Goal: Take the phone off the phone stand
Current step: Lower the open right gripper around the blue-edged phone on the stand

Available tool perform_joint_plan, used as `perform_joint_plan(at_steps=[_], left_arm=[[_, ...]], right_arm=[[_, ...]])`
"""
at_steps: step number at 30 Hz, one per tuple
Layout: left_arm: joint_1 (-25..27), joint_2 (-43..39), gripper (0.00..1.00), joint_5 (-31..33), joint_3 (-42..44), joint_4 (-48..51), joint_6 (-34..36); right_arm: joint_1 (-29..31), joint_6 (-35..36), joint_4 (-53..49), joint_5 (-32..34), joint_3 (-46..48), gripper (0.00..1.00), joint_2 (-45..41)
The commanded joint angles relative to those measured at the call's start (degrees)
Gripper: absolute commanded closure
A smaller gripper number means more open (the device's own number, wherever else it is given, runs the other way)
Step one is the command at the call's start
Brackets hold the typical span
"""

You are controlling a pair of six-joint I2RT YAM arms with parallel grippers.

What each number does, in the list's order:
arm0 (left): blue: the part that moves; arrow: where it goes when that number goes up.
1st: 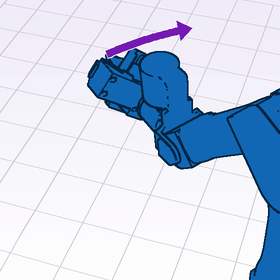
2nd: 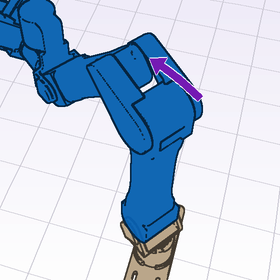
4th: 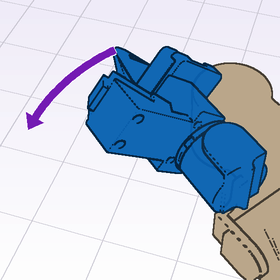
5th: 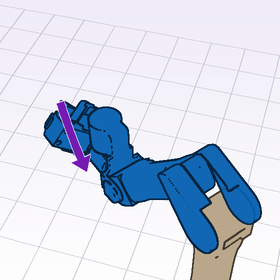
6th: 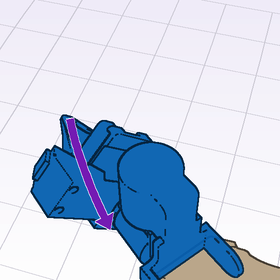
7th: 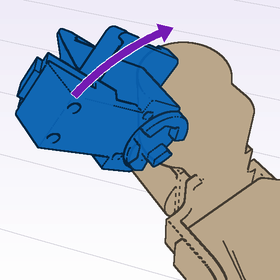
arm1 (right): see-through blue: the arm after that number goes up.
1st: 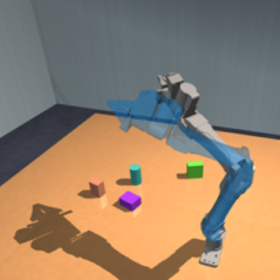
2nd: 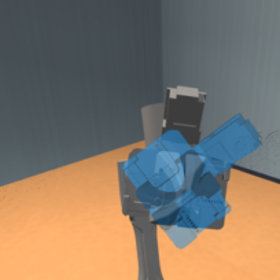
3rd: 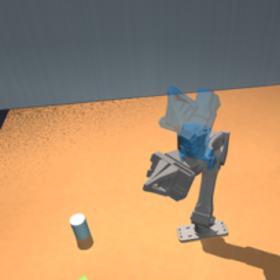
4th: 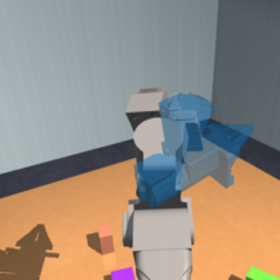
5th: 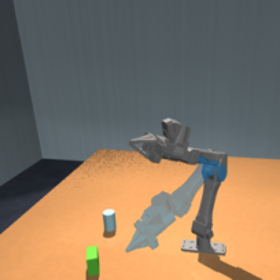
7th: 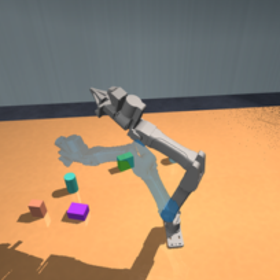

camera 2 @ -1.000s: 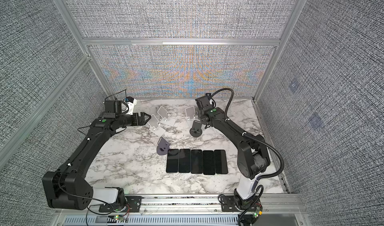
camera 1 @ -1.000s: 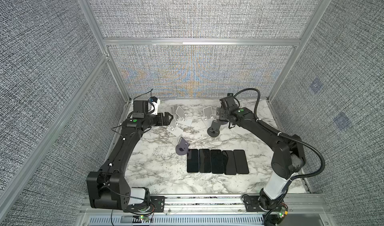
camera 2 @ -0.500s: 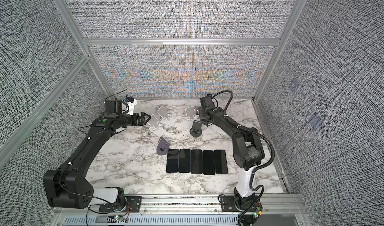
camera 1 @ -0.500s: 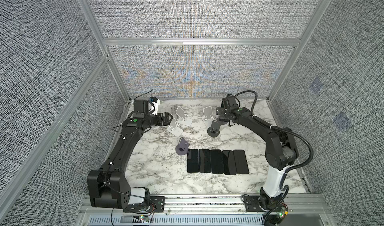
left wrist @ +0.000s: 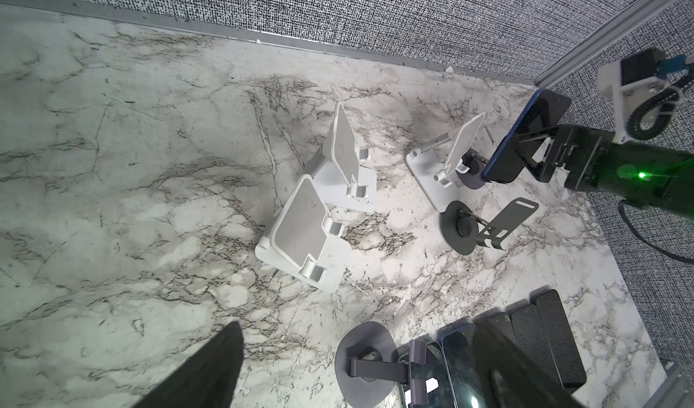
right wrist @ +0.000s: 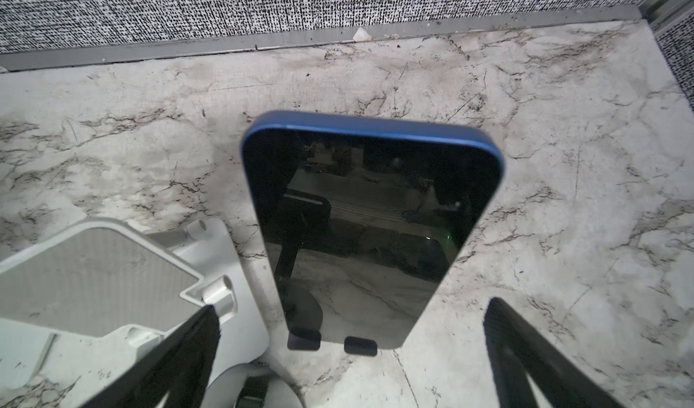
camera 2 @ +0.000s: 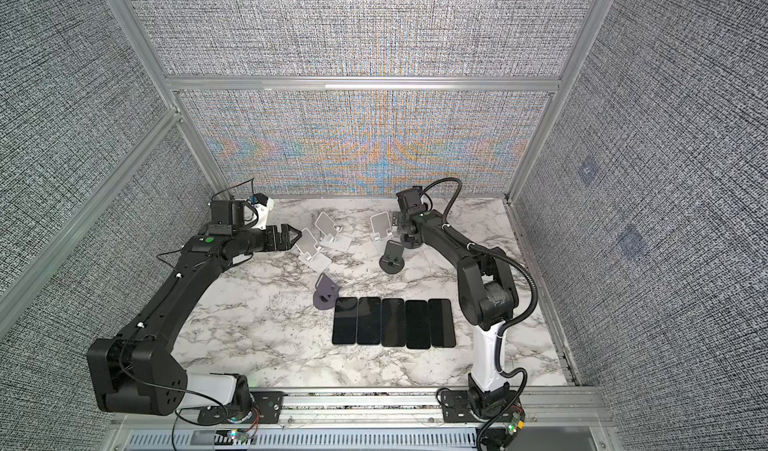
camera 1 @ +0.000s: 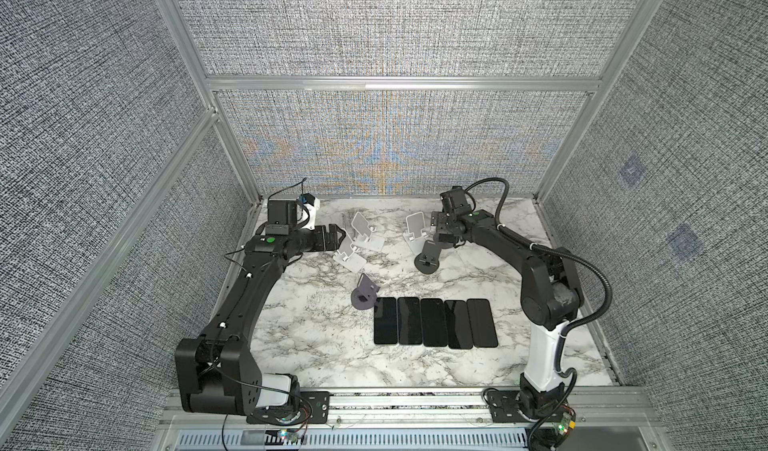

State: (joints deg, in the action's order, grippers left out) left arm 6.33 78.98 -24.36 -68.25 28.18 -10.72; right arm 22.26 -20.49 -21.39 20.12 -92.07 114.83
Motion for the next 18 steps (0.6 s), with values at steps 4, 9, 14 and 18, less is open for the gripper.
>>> perform_joint_plan(at_steps=[4, 9, 14, 18], left_arm=[[-0.2, -0.3, 0.05, 0.1, -0.7, 0.0, 0.9], [-0.2, -0.5, 0.05, -0.2, -0.8, 0.2, 0.9], [-0.1, -0.9, 0.05, -0.2, -0.8, 0.2, 0.9], [-0.2, -0.8, 0.05, -0.4, -0.8, 0.2, 0.9]], right_arm=[[-0.4, -1.2, 0.7, 0.9, -0.9, 0.01, 1.5], [-0.5, -2.0, 2.9, 0.9, -0.1, 0.03, 2.1], [-0.7, -2.6, 5.3, 0.7, 0.7, 0.05, 2.3], [-0.8, -2.6, 5.7, 0.7, 0.6, 0.07, 2.7]])
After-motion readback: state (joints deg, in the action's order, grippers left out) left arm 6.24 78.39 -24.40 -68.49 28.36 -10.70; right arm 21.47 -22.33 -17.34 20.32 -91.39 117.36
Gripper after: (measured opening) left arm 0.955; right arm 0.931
